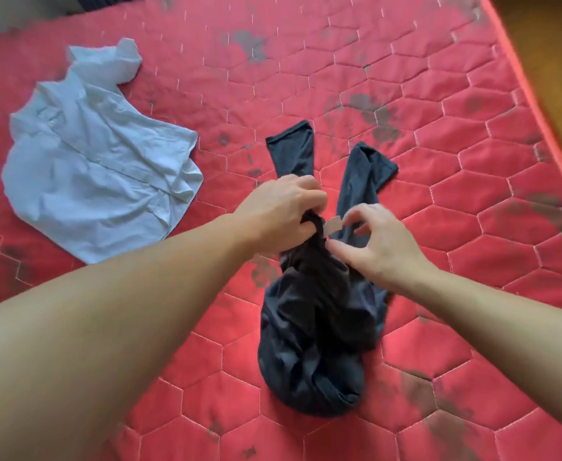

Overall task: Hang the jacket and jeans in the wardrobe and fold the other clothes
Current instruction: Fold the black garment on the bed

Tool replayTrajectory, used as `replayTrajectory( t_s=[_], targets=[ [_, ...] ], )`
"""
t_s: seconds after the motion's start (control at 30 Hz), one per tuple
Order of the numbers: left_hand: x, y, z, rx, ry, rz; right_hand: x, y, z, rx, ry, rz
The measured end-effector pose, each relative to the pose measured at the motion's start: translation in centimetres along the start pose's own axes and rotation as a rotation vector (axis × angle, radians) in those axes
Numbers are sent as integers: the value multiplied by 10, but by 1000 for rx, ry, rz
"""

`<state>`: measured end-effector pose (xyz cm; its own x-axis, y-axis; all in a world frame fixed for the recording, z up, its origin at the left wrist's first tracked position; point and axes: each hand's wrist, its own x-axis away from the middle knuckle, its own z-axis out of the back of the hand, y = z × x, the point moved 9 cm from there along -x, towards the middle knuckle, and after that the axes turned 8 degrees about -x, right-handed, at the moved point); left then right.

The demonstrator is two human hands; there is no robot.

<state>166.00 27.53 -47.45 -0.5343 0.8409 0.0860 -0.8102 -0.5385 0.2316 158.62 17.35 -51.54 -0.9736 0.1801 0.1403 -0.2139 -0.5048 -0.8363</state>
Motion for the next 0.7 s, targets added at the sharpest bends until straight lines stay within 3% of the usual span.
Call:
replayTrajectory(
  t_s=[0.07, 0.13, 0.27, 0.43, 0.53, 0.7],
  targets=[
    [-3, 8, 37, -5, 20, -2, -5, -23, -3, -74, -189, -50],
    [-2, 10, 75, -29, 22, 23, -3, -51, -1, 17, -317, -27],
    [5, 2, 159, -119, 15, 94, -18, -128, 54, 203, -318, 52],
    [10, -4, 282, 490, 232, 288, -38, -258, 161, 288, -197, 141],
    [14, 20, 341, 738, 174, 299, -28, -319, 201, 421, -222, 136],
    [34, 61, 432, 558, 64, 217, 12, -344, 240, 916, -426, -111]
  ],
)
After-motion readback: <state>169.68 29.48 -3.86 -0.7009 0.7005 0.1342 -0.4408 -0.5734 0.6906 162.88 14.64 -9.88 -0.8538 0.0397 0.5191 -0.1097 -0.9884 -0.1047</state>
